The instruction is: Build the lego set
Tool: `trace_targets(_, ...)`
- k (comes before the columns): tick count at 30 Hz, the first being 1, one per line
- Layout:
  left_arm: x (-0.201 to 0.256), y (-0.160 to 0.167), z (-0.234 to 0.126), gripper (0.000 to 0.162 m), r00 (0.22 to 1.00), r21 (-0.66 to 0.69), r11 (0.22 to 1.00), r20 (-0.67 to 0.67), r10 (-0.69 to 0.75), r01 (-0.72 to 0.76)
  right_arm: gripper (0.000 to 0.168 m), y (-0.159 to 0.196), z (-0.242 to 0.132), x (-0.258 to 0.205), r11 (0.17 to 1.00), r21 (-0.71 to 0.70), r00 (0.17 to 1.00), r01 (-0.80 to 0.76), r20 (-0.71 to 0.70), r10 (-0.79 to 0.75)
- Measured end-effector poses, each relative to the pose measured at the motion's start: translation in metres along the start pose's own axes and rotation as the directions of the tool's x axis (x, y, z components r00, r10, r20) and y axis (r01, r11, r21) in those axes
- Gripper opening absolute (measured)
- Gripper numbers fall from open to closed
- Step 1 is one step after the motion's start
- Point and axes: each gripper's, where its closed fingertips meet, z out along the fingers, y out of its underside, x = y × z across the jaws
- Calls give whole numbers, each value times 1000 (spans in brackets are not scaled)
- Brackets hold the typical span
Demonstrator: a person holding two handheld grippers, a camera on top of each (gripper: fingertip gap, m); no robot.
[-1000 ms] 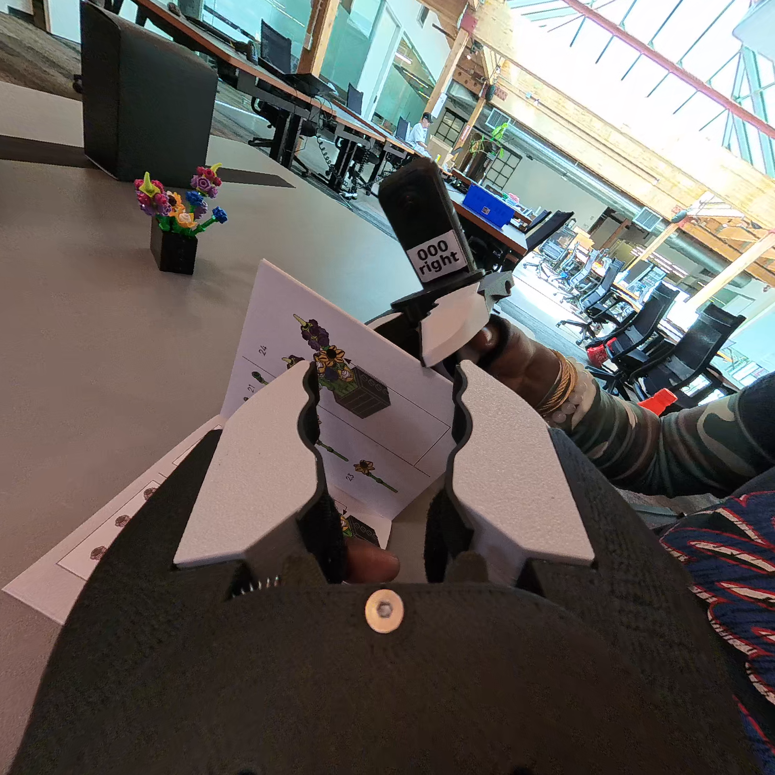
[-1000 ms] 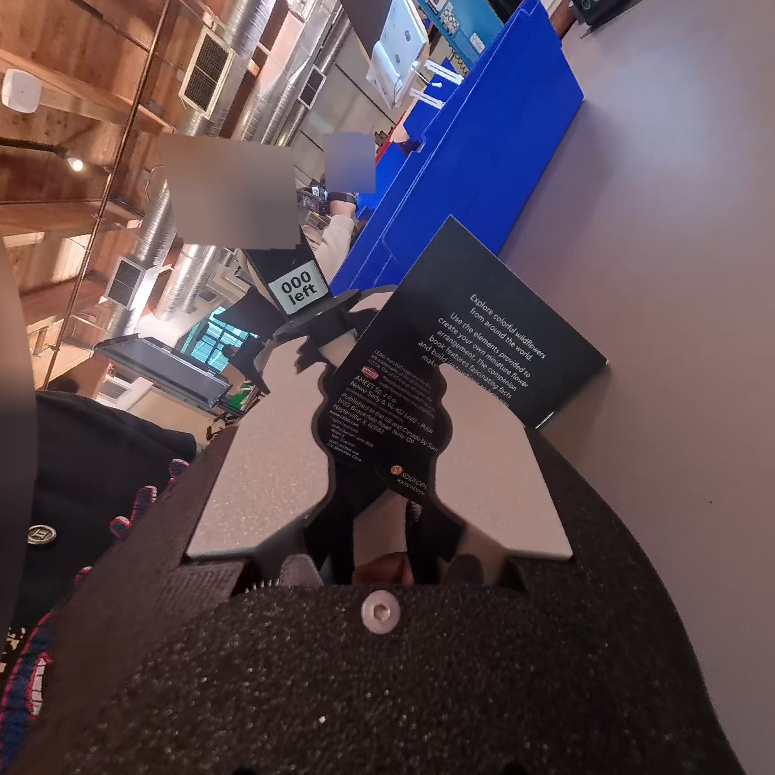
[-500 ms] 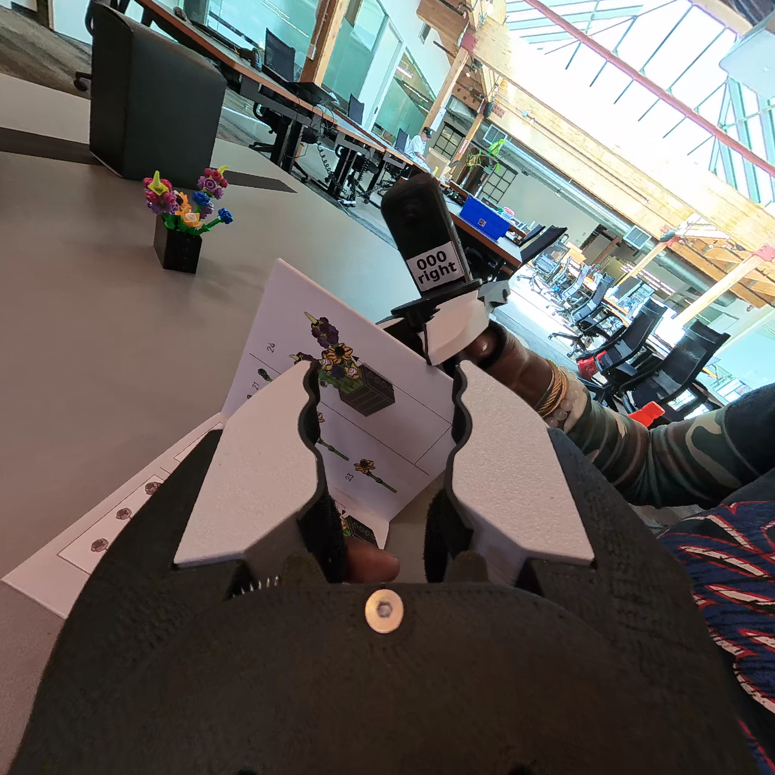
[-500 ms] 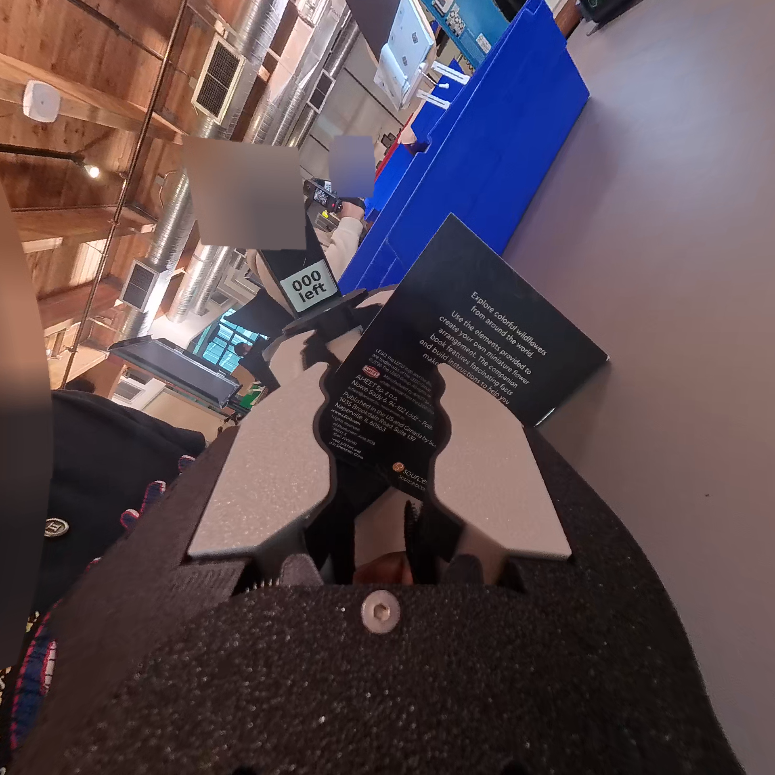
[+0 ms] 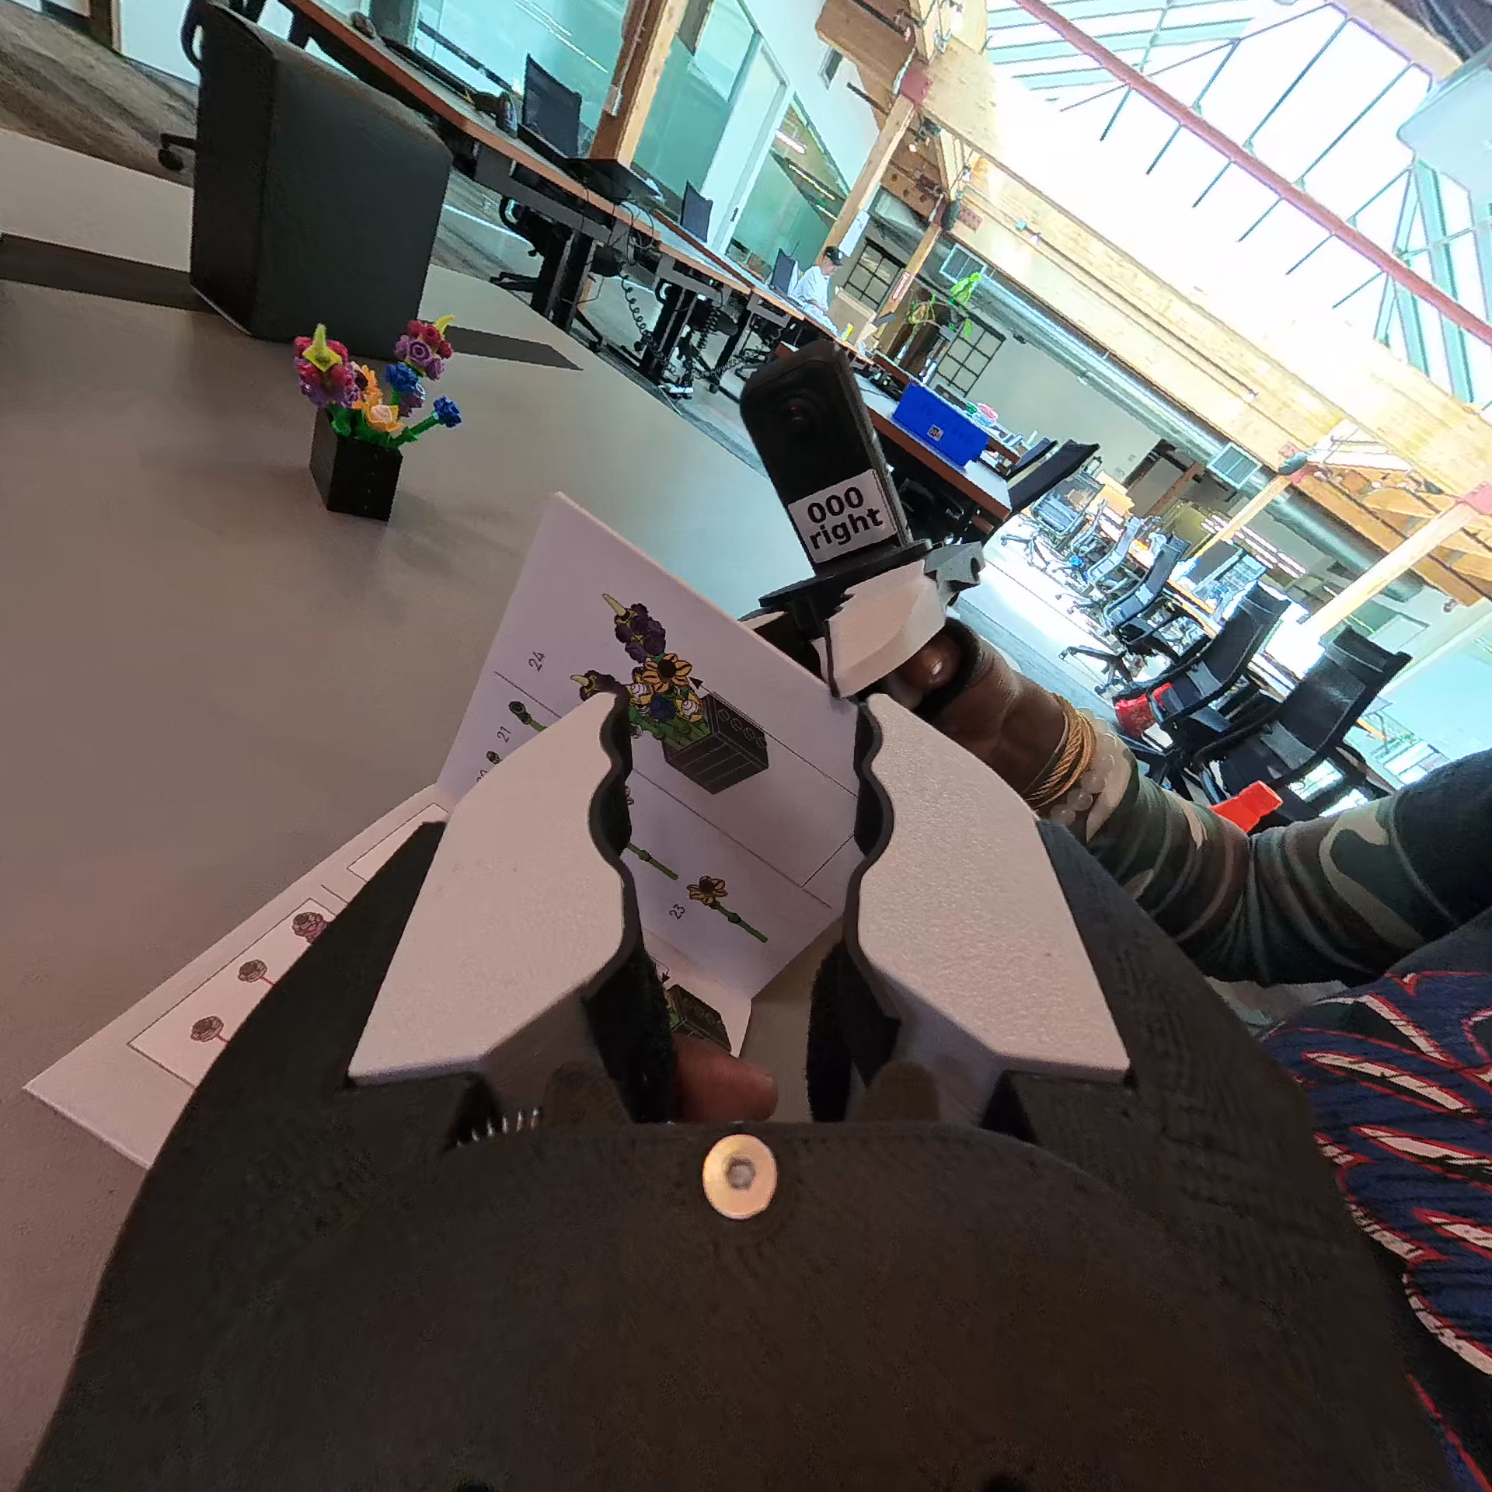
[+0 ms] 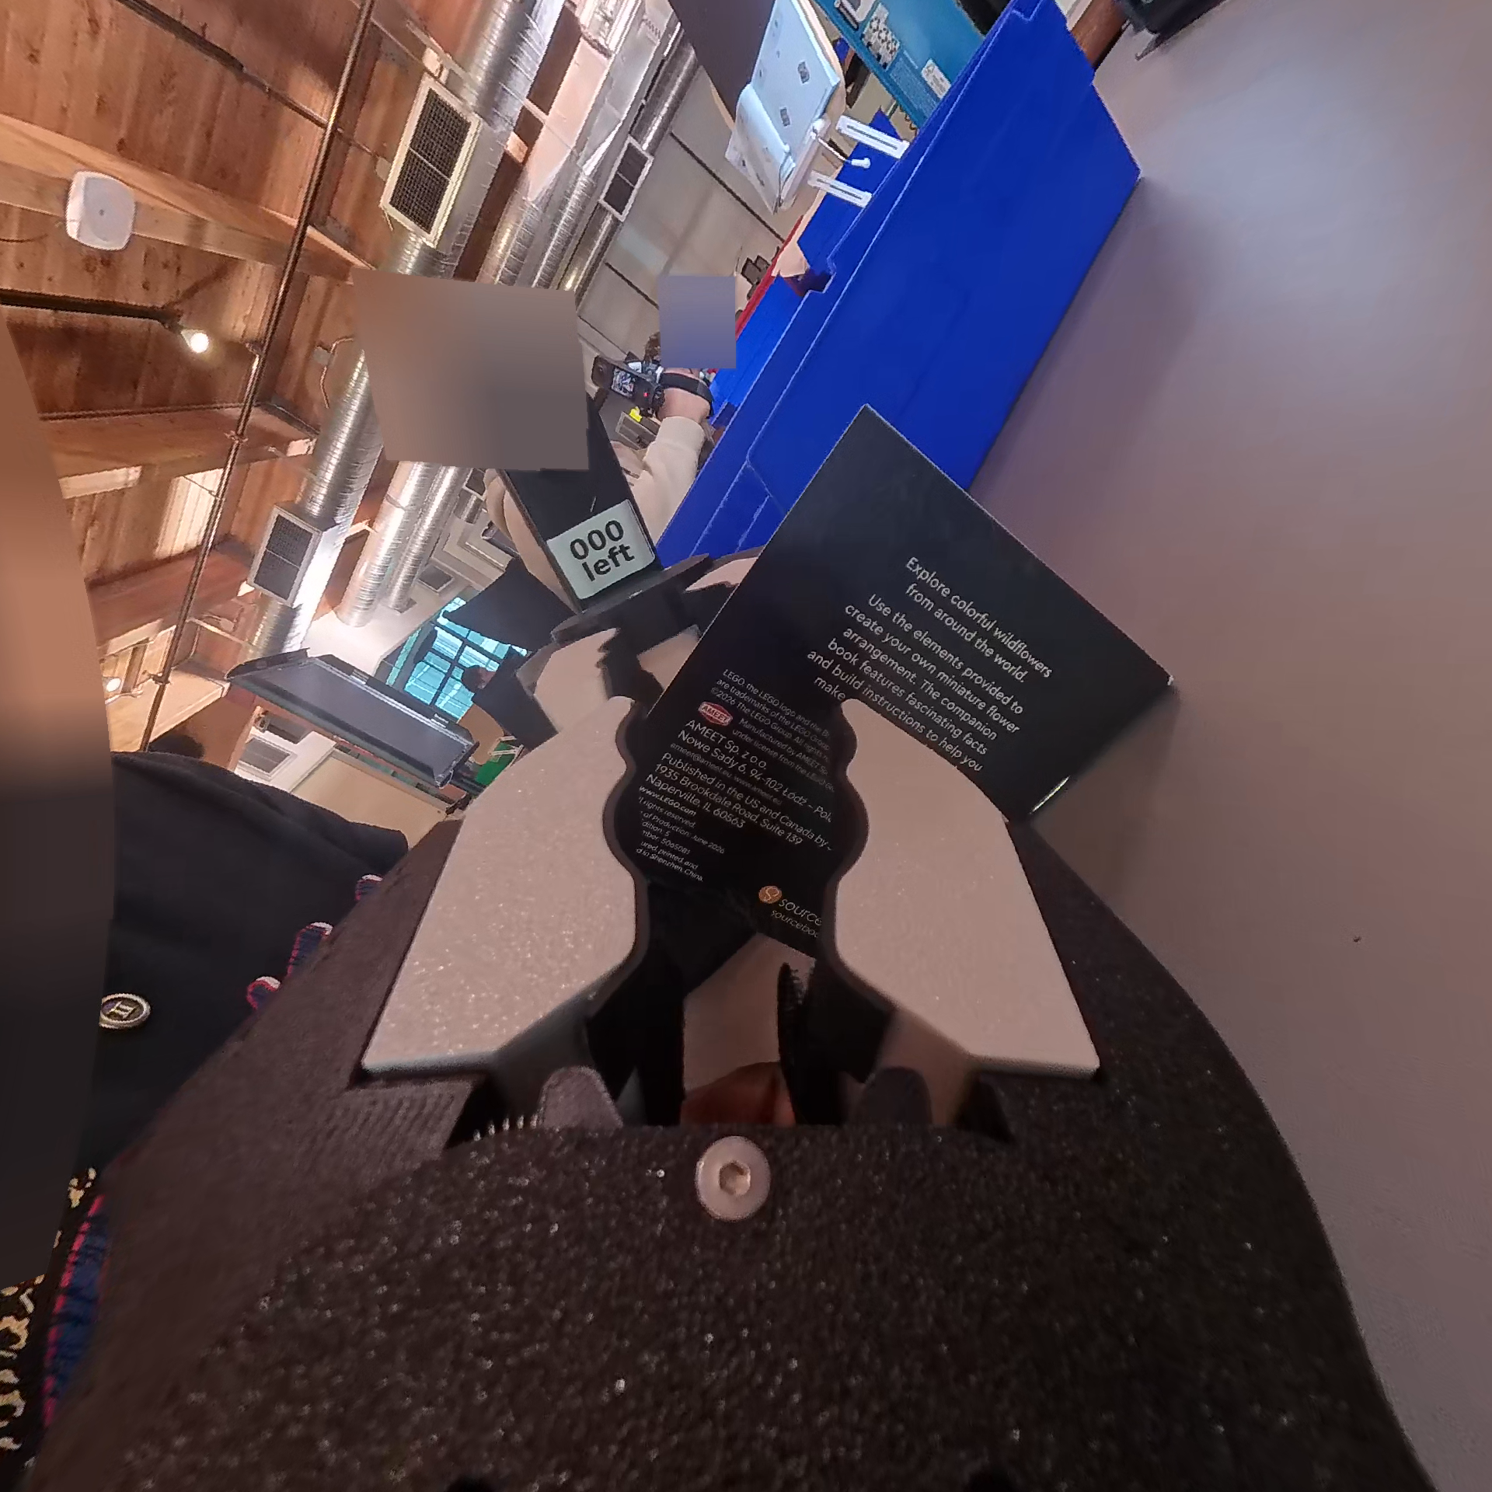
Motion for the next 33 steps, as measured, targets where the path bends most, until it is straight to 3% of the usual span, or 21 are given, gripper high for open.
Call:
trace_targets(7, 0, 2, 0, 52, 1000, -15, 1000, 4, 0, 0, 44, 0, -1, 0, 1000, 0, 1000, 4, -2, -4)
trace_targets(16, -22, -25, -23, 52, 986, 207, 968, 55, -156, 141, 32, 0, -4, -5, 1000, 11, 999, -11, 45, 10)
trace_targets(21, -27, -18, -20, 51, 982, 154, 976, 86, -171, 156, 17, 0, -1, -12, 999, 26, 993, -43, 112, 40)
trace_targets(33, -25, -12, -17, 46, 979, 111, 977, 68, -191, 183, 11, 1, 3, -15, 989, 42, 973, -138, 191, 128)
